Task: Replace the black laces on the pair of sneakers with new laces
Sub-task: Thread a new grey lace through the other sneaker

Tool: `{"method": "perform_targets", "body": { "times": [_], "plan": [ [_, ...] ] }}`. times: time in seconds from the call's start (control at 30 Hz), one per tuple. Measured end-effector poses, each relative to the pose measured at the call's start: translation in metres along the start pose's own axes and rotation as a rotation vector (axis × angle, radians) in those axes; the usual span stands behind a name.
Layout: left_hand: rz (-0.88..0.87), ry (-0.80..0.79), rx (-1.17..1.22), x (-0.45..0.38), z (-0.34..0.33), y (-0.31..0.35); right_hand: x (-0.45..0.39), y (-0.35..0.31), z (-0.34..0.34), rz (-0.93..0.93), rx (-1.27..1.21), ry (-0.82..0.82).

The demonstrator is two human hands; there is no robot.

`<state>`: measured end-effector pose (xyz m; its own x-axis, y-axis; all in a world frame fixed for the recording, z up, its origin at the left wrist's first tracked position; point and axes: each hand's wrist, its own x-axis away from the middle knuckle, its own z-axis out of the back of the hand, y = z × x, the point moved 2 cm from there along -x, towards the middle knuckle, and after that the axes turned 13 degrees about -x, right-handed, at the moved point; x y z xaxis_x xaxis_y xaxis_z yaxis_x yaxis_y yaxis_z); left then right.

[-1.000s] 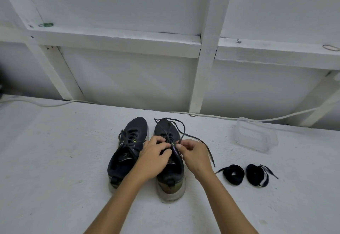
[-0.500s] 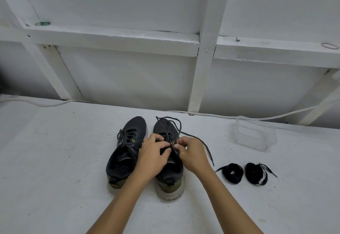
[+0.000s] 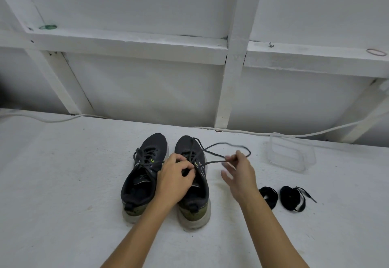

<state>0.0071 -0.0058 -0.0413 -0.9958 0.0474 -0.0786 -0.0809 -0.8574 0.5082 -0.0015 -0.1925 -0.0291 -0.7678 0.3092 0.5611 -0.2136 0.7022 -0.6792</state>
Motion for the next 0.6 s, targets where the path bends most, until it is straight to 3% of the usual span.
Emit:
{"method": "perform_targets", "body": {
  "times": [0.07,0.13,0.2,0.3,0.4,0.5,0.6],
  "plan": [
    [0.003,0.005,0.006,0.000,0.002,0.002,0.006,0.007,0.006,-0.067,0.298,0.062],
    [0.000,-0.001,0.001,0.001,0.004,0.004,0.015,0.017,0.007,-0.109,0.594,-0.023],
    [-0.006,-0.027,-0.013,0.000,0.009,0.006,0.020,0.028,0.007,-0.002,0.785,-0.146],
    [-0.010,-0.087,-0.016,-0.006,0.017,0.005,0.030,0.040,0.004,0.328,0.869,-0.345],
    [-0.031,-0.153,0.005,-0.010,0.025,0.007,0.039,0.044,-0.004,0.560,0.876,-0.428],
    [-0.007,-0.154,0.141,-0.007,0.036,0.007,0.040,0.051,-0.002,0.571,0.870,-0.328],
    [0.036,-0.083,0.438,-0.001,0.060,0.009,0.044,0.057,0.000,0.563,0.853,-0.235]
  ]
}}
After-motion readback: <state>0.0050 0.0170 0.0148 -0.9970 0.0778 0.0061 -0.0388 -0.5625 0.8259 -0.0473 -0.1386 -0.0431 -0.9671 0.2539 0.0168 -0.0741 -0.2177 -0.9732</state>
